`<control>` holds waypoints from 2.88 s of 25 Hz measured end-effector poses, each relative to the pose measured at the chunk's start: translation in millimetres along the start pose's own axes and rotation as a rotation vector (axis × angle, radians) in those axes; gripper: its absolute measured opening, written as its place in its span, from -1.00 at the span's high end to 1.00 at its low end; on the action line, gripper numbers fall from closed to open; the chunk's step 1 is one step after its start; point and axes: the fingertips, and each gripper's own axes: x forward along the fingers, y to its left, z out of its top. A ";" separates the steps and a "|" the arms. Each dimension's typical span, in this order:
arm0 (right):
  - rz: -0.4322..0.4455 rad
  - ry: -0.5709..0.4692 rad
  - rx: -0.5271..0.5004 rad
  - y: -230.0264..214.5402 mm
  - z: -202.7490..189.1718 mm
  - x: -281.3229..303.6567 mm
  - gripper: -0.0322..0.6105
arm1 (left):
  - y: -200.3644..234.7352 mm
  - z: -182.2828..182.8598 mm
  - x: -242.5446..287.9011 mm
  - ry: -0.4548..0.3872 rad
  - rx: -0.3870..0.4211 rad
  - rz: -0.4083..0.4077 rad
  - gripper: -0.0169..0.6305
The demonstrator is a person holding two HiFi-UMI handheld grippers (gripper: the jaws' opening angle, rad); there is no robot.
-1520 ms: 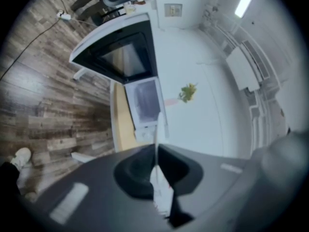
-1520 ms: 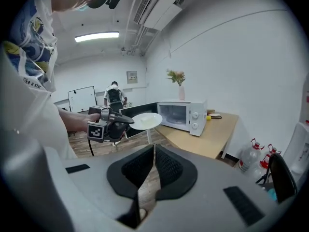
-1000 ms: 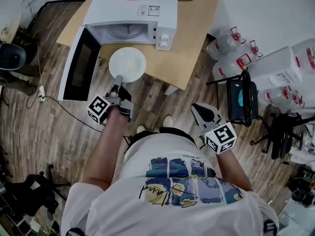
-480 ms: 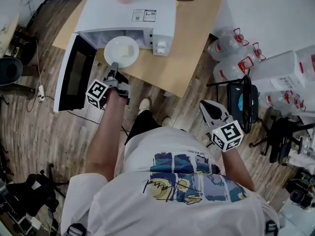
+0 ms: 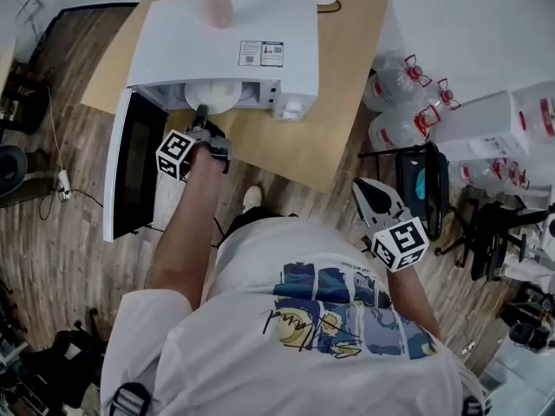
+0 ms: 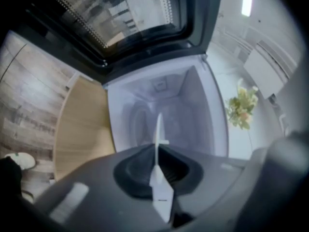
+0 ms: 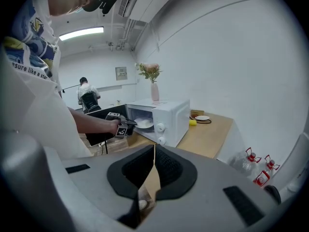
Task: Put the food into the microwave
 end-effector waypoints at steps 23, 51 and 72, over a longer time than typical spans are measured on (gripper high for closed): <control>-0.168 0.029 0.096 -16.9 -1.1 0.9 0.86 | 24.0 13.1 77.2 0.065 0.166 0.157 0.86; -0.125 0.005 0.111 -19.6 -22.5 -29.9 0.86 | 22.7 24.1 62.9 0.097 1.000 0.487 0.45; 0.060 -0.044 0.057 -24.3 -33.6 -37.4 0.86 | 12.9 -37.5 -35.7 0.159 0.969 0.395 0.92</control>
